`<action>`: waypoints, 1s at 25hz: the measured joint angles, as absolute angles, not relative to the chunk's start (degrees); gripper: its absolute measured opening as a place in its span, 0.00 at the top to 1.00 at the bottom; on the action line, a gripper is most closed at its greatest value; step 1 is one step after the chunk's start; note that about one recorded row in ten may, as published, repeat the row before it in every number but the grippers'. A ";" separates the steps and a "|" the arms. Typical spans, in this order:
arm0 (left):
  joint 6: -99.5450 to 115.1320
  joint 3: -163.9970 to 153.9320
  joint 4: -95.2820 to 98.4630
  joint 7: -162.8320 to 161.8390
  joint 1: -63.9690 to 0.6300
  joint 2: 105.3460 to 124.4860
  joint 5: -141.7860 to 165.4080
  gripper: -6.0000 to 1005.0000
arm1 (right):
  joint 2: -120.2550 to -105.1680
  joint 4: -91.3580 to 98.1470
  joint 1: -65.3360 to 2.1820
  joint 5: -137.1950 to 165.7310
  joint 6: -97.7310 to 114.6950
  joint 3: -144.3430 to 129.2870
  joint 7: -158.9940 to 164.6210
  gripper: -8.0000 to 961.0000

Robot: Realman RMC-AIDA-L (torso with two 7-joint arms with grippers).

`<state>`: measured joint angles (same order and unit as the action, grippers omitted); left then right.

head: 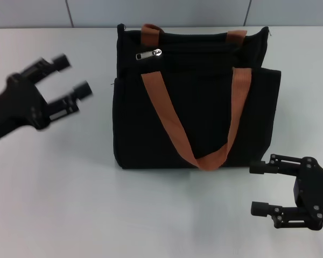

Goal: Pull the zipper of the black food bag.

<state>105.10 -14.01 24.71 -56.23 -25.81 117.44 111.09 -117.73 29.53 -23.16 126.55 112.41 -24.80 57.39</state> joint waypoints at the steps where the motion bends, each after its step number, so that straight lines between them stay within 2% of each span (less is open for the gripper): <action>1: 103.02 -13.04 24.69 -56.24 -26.16 117.30 111.10 0.18 | -117.73 29.53 -23.16 126.55 112.41 -24.80 57.39 0.22; 6: 92.73 -13.66 24.61 -56.55 -28.46 116.96 111.55 0.18 | -117.75 29.53 -22.81 126.55 112.40 -24.64 57.39 0.23; 8: 88.33 -17.41 24.60 -56.70 -30.27 117.37 111.67 0.18 | -117.76 29.53 -22.79 126.54 112.41 -24.46 57.39 0.23; 13: 86.43 -24.07 24.62 -55.86 -32.95 118.34 111.55 0.18 | -117.77 29.53 -22.76 126.55 112.43 -23.72 57.40 0.24; 25: 78.41 -27.08 23.20 -53.49 -38.22 118.65 111.08 0.18 | -118.01 29.44 -22.76 125.41 112.50 -23.19 57.40 0.25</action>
<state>78.41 -27.08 23.20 -53.49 -38.22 118.65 111.08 -118.01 29.44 -22.76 125.41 112.50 -23.19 57.40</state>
